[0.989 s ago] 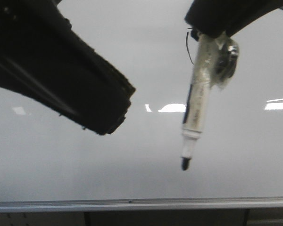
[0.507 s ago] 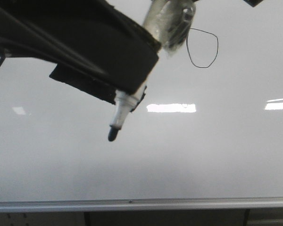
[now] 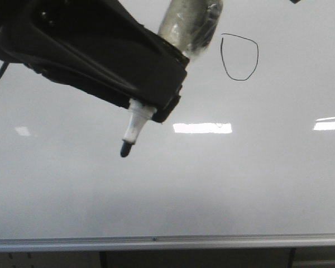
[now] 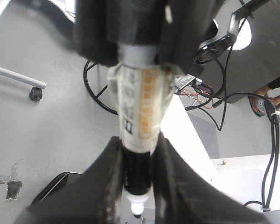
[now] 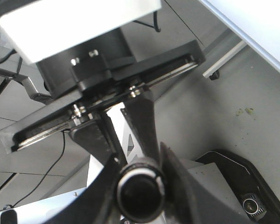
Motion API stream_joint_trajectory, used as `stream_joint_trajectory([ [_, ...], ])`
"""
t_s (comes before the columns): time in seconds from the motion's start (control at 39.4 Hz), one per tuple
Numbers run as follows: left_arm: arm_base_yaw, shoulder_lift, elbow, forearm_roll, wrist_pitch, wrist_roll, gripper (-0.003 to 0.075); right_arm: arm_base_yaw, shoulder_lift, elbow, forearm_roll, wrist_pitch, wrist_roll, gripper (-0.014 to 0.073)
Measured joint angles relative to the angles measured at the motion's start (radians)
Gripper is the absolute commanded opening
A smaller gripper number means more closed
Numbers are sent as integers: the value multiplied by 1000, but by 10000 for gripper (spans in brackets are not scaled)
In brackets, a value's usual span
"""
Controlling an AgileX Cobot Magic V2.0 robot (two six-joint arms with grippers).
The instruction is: Write number 0 on whiteboard
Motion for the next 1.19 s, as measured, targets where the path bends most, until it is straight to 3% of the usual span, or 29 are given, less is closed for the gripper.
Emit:
stream_joint_trajectory([
  [0.2, 0, 0, 0, 0, -2, 2, -20, 0, 0, 0, 2, 0, 0, 386],
  [0.28, 0, 0, 0, 2, -6, 2, -19, 0, -1, 0, 12, 0, -4, 461],
  [0.41, 0, 0, 0, 45, -6, 2, -19, 0, -24, 0, 16, -44, -38, 468],
  [0.61, 23, 0, 0, 241, -176, -165, -19, 0, -127, 21, -49, -181, -58, 406],
  [0.79, 124, 0, 0, 534, -367, -526, -19, 0, -293, 170, -136, -400, -64, 315],
  [0.94, 257, 0, 0, 734, -440, -756, -19, 0, -452, 357, -155, -606, -66, 153],
  [1.14, 448, 0, 0, 820, -475, -846, -19, 0, -657, 577, -155, -786, -66, -76],
  [1.19, 504, 0, 0, 822, -489, -851, -19, 0, -717, 624, -155, -822, -66, -67],
])
